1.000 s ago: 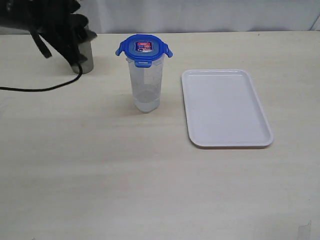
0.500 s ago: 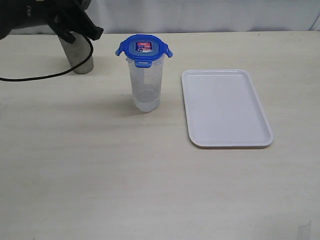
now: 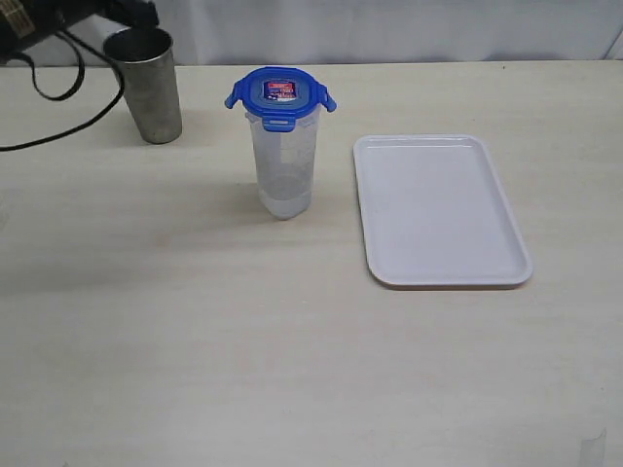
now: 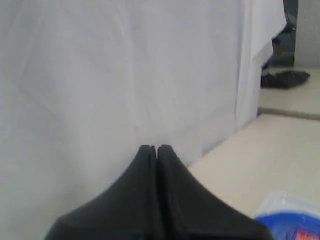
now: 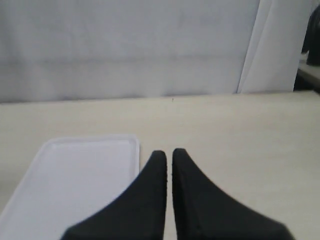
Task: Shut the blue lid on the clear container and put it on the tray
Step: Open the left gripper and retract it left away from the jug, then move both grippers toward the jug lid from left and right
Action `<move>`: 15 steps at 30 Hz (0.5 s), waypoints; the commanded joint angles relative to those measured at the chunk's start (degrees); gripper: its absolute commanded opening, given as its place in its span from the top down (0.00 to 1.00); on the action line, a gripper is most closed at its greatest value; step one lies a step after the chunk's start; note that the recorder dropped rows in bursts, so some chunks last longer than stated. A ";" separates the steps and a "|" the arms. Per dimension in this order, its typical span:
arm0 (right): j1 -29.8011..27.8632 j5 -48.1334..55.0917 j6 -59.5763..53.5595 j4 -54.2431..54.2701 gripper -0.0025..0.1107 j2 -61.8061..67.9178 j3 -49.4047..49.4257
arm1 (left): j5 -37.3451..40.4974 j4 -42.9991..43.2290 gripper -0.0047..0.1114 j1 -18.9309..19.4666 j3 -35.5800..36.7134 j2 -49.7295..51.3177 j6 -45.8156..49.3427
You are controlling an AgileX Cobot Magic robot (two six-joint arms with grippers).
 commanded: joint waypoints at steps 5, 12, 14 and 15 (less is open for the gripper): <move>-0.25 -31.63 0.11 -0.04 0.94 -0.27 0.12 | 2.15 13.73 0.96 0.31 0.02 5.83 1.24; -0.25 -47.50 27.69 -6.49 0.94 0.24 0.12 | 3.84 12.73 0.96 -1.06 0.02 8.43 3.79; -0.25 -49.54 27.85 -5.84 0.94 4.62 -0.85 | 2.50 12.73 0.96 -1.06 0.02 9.31 4.82; -0.25 -49.06 28.35 -9.55 0.94 9.82 -4.22 | 1.28 12.73 0.96 -1.06 0.02 9.81 4.82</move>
